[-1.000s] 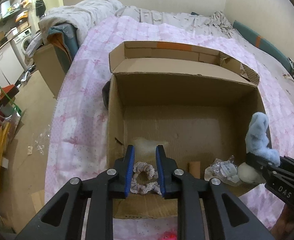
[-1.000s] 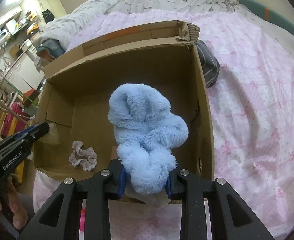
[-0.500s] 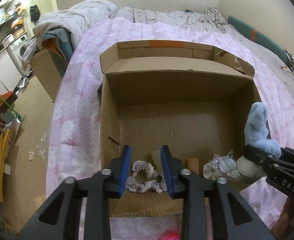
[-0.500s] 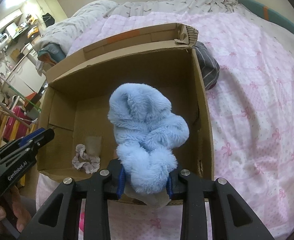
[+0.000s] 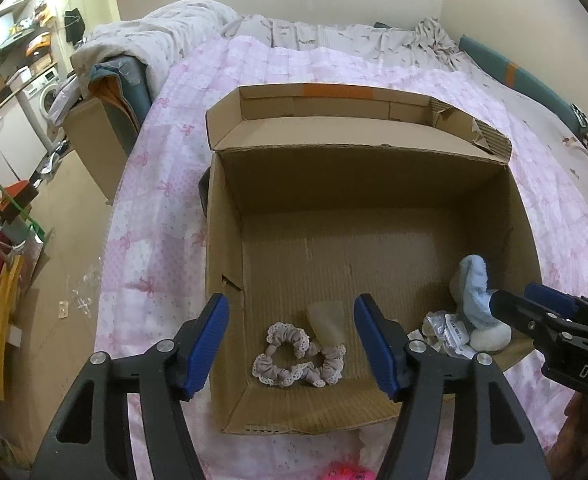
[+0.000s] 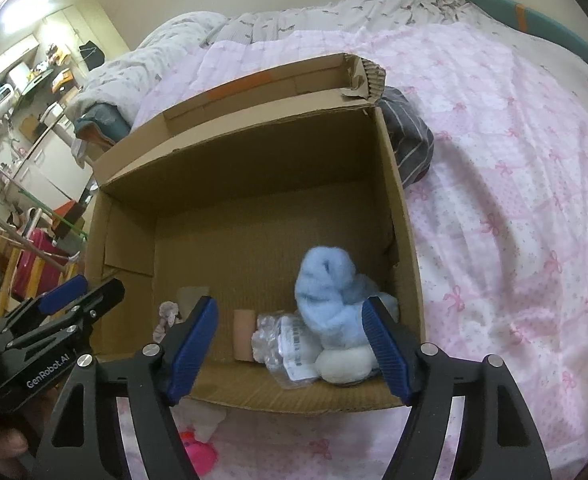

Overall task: Organize soft objects
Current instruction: 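Open the left gripper to drop the tan item while the right gripper releases the blue scrunchie, then move the left gripper out of the box to the pink rubber duck and grasp it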

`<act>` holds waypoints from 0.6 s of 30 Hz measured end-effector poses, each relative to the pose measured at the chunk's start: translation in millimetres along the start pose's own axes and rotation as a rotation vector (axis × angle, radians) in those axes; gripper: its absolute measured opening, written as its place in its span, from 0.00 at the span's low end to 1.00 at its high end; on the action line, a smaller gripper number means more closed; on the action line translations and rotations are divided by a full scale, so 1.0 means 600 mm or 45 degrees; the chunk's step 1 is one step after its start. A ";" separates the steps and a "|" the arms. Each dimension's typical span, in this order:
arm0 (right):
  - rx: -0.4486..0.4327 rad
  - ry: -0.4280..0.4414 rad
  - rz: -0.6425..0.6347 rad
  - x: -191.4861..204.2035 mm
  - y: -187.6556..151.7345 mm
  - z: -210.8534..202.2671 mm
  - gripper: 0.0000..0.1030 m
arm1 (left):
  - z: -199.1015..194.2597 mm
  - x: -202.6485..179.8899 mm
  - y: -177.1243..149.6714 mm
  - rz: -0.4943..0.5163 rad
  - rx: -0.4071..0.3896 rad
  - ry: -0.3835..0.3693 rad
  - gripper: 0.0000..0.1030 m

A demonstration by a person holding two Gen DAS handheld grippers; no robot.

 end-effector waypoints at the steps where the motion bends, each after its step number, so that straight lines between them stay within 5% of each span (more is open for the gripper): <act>1: -0.001 -0.001 -0.003 0.001 0.000 -0.001 0.76 | 0.000 0.000 0.000 0.001 -0.001 0.004 0.60; 5: -0.003 -0.001 -0.006 0.004 -0.001 -0.004 0.76 | -0.008 -0.002 0.000 0.020 -0.031 0.064 0.60; 18: -0.005 0.007 -0.029 0.009 -0.010 -0.006 0.76 | -0.022 0.022 -0.010 -0.039 -0.006 0.003 0.60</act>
Point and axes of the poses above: each gripper's, at about its wrist camera, not at the fingertips, and z roughly the way its jaws point, x to its left, y to its top, the point moved 4 cm from there along z, roughly the way its jaws point, and after that the axes turned 11 degrees about x, right-handed, at the moved point
